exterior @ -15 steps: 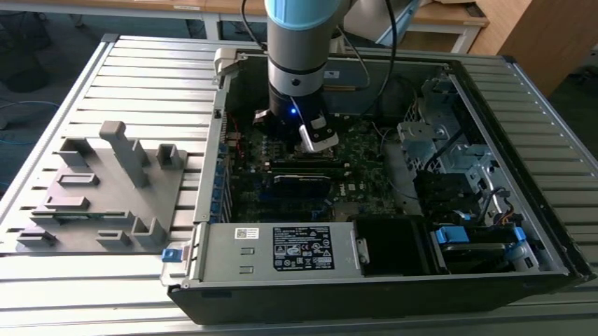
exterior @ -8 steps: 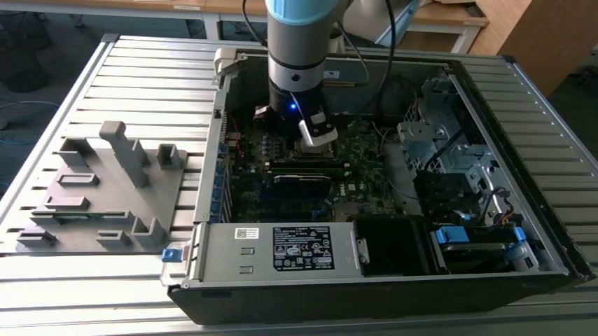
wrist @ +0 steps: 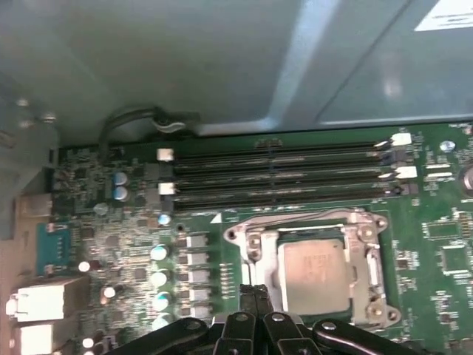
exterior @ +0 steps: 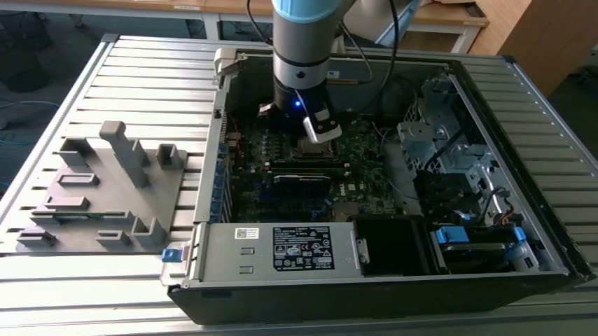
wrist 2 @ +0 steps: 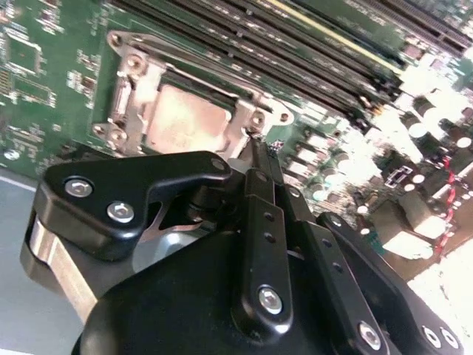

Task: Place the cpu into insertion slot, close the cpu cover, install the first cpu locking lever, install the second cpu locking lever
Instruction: 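Install the second cpu locking lever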

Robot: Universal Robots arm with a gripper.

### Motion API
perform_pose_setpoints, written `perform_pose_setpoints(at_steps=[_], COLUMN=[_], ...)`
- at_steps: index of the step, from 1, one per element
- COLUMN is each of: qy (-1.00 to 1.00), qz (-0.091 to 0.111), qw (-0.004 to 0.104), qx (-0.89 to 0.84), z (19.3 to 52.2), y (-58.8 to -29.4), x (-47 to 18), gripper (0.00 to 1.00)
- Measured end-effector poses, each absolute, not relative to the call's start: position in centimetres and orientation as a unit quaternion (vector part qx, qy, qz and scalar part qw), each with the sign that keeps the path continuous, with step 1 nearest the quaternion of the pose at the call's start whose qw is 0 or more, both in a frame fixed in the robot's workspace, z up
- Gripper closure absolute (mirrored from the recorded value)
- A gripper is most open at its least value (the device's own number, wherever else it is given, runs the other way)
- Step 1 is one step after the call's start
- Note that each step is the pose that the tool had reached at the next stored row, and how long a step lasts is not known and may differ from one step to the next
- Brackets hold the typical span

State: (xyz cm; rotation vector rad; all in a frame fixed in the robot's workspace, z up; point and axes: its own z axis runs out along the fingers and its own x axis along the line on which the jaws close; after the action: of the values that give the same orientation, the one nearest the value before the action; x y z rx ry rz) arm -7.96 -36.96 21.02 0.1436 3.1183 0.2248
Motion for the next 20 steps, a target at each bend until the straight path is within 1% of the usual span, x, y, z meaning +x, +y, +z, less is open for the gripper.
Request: perform_pose_setpoints(at_steps=[10, 20], qy=[0.996, 0.997], qz=[0.072, 0.069], qw=[0.006, 0.006], qx=[0.046, 0.046], z=[21.0, 21.0], y=[-36.9, -36.4], x=[-5.2, -4.7], gripper=[0.90, 0.90])
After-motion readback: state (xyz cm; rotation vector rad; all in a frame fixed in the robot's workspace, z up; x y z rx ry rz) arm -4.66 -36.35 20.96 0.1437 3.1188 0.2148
